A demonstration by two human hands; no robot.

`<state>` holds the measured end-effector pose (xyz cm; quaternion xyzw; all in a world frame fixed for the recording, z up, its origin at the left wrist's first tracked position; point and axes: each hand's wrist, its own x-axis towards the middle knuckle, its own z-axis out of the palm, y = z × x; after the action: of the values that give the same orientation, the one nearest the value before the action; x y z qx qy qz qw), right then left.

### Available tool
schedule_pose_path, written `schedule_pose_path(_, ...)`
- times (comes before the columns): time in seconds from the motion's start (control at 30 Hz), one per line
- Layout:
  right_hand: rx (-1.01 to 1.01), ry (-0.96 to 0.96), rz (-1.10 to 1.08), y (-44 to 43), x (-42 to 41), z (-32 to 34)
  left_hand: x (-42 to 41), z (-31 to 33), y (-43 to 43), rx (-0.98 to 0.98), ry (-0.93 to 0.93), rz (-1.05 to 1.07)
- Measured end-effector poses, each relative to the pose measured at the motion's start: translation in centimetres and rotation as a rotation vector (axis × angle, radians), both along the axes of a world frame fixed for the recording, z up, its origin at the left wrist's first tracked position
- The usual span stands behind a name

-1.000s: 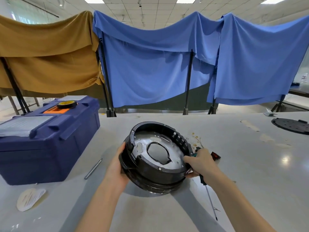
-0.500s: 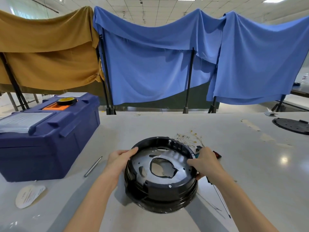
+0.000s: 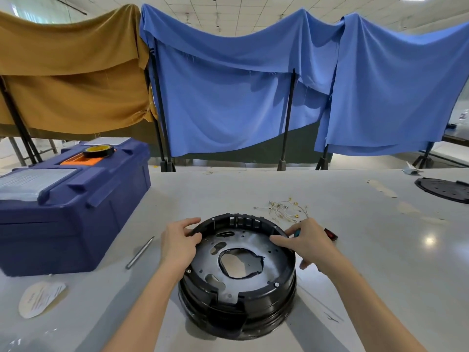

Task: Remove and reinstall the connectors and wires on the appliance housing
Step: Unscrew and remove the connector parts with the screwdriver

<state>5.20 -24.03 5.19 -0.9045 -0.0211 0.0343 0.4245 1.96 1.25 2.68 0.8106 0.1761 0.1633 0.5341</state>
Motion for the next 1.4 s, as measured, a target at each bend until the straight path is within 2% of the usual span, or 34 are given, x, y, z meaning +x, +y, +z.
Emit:
schedule_pose_path(0.13,-0.182,0.031,0.064,-0.7,-0.2,0.2,0.1,-0.5,-0.3,0.099,-0.013,0.134)
schedule_pose_path(0.23,-0.204,0.059,0.094,-0.6,-0.1,0.4,-0.1,-0.2,-0.8,0.232,0.084,0.133)
schedule_pose_path(0.37,-0.227,-0.001,0.050,-0.8,1.3,0.8,-0.3,1.3,-0.4,0.434,0.276,0.039)
schedule_pose_path(0.47,-0.174,-0.099,0.037,-0.5,1.7,0.4,-0.6,2.2,-0.8,0.573,0.281,0.061)
schedule_pose_path(0.53,-0.131,-0.109,0.041,-0.7,1.3,0.1,-0.1,1.8,-1.1,0.567,0.208,0.002)
schedule_pose_path(0.67,-0.250,-0.019,0.045,-2.1,0.9,0.0,0.4,1.0,-1.3,0.525,0.162,-0.083)
schedule_pose_path(0.77,-0.240,-0.039,0.054,-2.0,1.5,-0.4,0.8,1.1,-1.3,0.618,0.154,0.008)
schedule_pose_path(0.93,-0.074,-0.215,0.013,-1.0,1.5,-0.8,0.3,2.4,-1.9,0.854,0.230,0.192)
schedule_pose_path(1.03,-0.168,-0.268,-0.034,-1.9,1.5,0.1,0.9,1.4,-1.5,0.688,0.170,0.028)
schedule_pose_path(1.13,-0.318,-0.146,0.077,-2.2,1.3,0.9,1.0,0.4,-1.4,0.489,0.135,-0.186)
schedule_pose_path(1.27,-0.323,-0.234,0.064,-1.8,1.7,0.1,1.2,0.9,-1.7,0.676,0.111,-0.087)
schedule_pose_path(1.4,-0.221,-0.286,0.074,-1.3,2.0,-0.7,0.7,2.0,-1.8,0.908,0.188,0.082)
